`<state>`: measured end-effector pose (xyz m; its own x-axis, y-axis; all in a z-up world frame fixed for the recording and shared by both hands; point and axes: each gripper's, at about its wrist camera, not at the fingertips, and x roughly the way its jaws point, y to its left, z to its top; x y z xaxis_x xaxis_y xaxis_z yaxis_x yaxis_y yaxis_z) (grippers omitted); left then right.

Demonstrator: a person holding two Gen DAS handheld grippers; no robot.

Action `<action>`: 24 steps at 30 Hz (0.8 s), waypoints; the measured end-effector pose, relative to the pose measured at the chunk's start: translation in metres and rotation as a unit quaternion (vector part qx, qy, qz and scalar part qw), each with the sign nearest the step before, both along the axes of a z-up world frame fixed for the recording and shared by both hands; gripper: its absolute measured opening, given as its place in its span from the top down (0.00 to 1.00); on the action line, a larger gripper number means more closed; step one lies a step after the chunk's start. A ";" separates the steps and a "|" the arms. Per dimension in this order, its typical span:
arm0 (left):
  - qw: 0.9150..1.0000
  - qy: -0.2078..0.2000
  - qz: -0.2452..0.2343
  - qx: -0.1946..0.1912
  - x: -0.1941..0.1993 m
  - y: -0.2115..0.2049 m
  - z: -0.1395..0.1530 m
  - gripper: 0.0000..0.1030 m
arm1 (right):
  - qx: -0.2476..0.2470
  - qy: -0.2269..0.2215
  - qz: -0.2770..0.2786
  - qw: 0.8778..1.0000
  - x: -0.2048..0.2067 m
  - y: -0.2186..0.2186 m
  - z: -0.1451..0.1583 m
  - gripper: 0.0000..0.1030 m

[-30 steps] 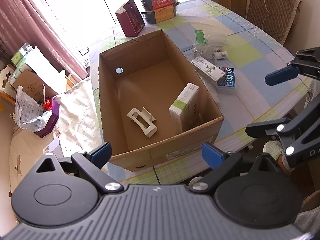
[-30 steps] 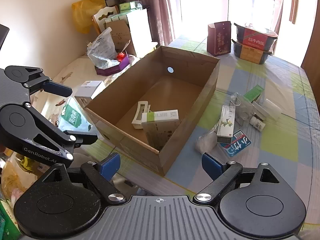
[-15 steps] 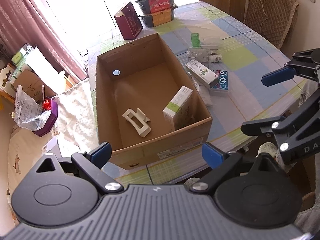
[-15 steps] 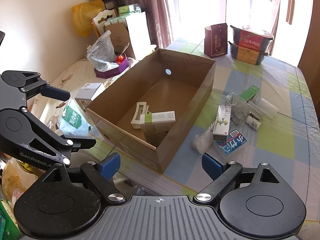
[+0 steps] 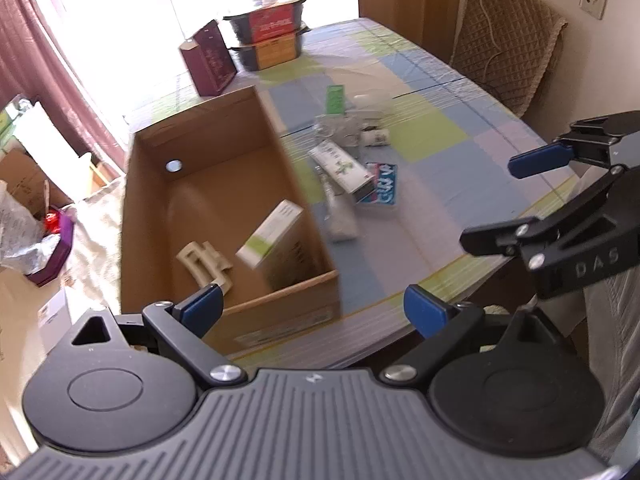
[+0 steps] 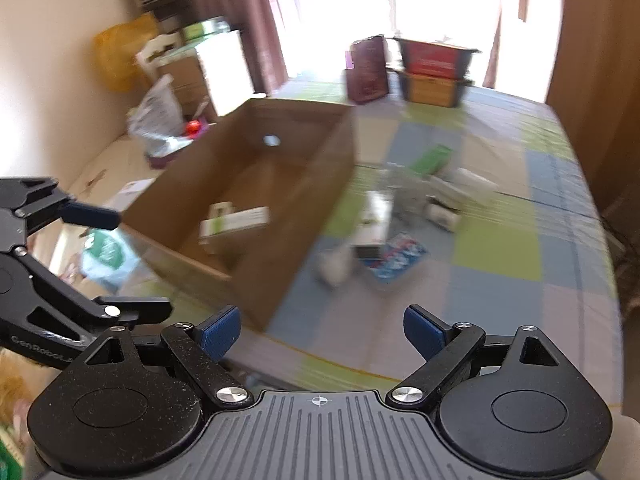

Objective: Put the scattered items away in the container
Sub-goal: 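Withdraw both grippers from the box back toward the table items, then grasp the white ointment box with the left gripper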

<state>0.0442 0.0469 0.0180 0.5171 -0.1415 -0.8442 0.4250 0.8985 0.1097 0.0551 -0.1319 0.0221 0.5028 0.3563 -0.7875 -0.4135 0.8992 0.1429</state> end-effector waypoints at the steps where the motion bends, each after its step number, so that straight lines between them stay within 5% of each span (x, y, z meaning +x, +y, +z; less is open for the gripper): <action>1: 1.000 0.002 -0.002 -0.005 0.003 -0.005 -0.002 0.07 | -0.001 0.001 -0.010 1.000 0.002 -0.008 0.000 0.09; 24: 0.994 0.058 0.029 -0.090 0.107 -0.088 -0.038 0.17 | -0.008 0.025 -0.160 0.987 0.073 -0.149 -0.033 0.09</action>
